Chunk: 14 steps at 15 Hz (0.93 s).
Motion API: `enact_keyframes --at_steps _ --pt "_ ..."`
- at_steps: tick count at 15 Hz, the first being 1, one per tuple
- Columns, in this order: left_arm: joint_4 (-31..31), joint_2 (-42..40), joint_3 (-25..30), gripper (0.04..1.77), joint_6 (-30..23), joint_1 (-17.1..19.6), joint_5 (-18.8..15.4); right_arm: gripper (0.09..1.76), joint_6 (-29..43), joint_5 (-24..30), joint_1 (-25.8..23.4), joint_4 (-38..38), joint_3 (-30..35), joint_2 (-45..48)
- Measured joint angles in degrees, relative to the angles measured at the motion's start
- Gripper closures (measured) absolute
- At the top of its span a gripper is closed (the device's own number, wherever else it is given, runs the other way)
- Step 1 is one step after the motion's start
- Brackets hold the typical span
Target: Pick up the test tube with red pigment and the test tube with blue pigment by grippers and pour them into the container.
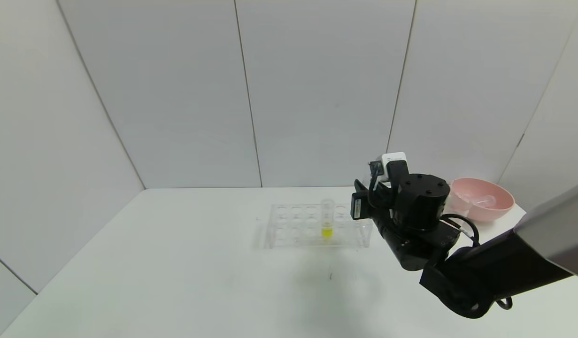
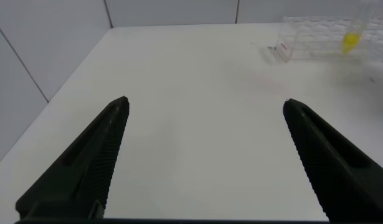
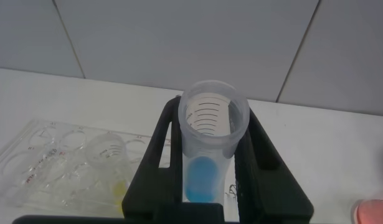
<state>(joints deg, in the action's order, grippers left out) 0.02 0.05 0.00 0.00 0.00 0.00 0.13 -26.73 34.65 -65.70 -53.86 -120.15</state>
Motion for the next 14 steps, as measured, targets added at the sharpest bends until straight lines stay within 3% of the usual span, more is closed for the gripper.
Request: enact_keyframes --at_steps 4,6,9,14 --pt "0.02 0.0 0.0 0.05 0.0 0.0 0.0 1.32 0.13 0.22 0.2 0.01 0.89 0.74" --pt "0.02 0.0 0.0 0.05 0.0 0.0 0.0 1.32 0.18 3.23 -0.04 0.12 3.21 2.35" --pt "0.02 0.0 0.0 0.05 0.02 0.0 0.0 1.32 0.29 13.02 -2.68 0.2 9.9 7.28" --pt "0.02 0.0 0.0 0.05 0.0 0.0 0.0 1.32 0.2 34.72 -17.57 0.22 20.63 15.87"
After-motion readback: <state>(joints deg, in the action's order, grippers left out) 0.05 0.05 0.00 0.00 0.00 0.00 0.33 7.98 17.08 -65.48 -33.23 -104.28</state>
